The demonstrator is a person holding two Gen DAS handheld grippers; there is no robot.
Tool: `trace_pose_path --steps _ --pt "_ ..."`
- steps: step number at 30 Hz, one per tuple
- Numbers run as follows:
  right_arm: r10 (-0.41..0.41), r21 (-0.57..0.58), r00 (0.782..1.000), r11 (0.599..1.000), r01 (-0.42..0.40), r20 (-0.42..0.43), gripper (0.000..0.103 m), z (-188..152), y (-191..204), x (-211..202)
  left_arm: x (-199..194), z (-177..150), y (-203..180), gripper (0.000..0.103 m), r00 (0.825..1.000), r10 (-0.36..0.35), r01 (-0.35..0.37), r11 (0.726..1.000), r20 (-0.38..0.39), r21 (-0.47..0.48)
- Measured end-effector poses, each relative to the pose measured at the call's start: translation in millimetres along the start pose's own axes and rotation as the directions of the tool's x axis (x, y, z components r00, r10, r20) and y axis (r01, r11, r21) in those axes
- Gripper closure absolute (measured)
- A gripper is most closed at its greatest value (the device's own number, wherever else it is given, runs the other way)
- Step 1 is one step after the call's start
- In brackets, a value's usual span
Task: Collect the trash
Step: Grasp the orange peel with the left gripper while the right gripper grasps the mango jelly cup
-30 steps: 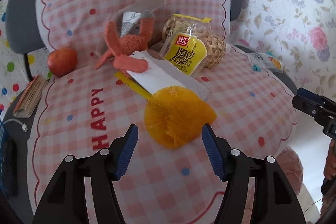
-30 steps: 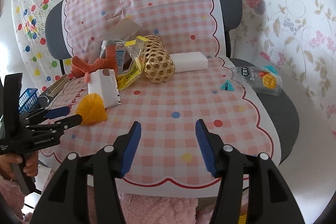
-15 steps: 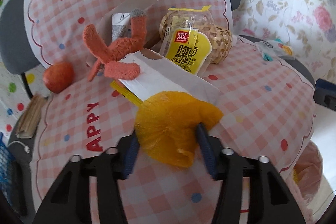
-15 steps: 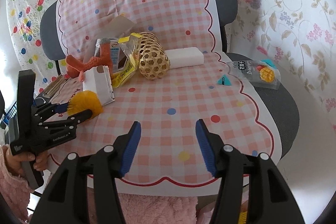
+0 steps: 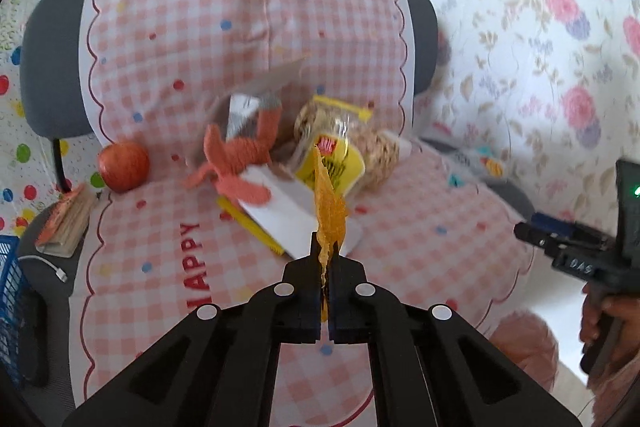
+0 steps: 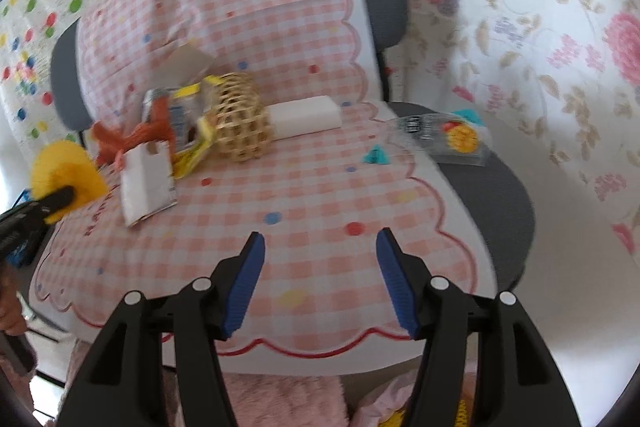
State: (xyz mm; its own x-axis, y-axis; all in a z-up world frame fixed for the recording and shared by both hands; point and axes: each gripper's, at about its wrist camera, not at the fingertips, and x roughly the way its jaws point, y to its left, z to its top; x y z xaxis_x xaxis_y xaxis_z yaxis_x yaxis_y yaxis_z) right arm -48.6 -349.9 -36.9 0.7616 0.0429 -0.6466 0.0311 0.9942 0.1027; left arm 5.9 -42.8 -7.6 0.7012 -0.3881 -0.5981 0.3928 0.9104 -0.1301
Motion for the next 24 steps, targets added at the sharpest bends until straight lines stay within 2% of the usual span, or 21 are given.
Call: trace_pose_path --steps 5,8,12,16,21,24 --pt "-0.083 0.018 0.996 0.996 0.083 0.018 0.046 14 -27 14 12 11 -16 0.101 1.000 0.021 -0.020 1.000 -0.015 0.024" --pt "-0.133 0.051 0.990 0.990 0.130 0.041 0.046 25 -51 20 21 16 -19 0.101 0.999 0.000 0.001 1.000 -0.034 0.016" --pt "-0.177 0.109 0.983 0.979 0.172 0.039 0.046 43 -91 32 32 25 -36 0.101 0.999 -0.008 0.010 0.998 -0.041 0.054" --pt "-0.186 0.124 0.982 0.975 0.183 0.018 0.044 55 -114 53 50 35 -56 0.101 0.999 -0.021 0.025 0.996 -0.047 0.088" --pt "-0.163 0.156 0.987 0.975 0.161 -0.001 0.038 65 -136 81 82 48 -85 0.101 0.996 -0.058 0.065 0.991 -0.062 0.119" --pt "-0.137 0.171 0.991 0.976 0.137 -0.008 0.038 69 -147 95 99 53 -97 0.101 0.995 -0.074 0.083 0.988 -0.073 0.128"
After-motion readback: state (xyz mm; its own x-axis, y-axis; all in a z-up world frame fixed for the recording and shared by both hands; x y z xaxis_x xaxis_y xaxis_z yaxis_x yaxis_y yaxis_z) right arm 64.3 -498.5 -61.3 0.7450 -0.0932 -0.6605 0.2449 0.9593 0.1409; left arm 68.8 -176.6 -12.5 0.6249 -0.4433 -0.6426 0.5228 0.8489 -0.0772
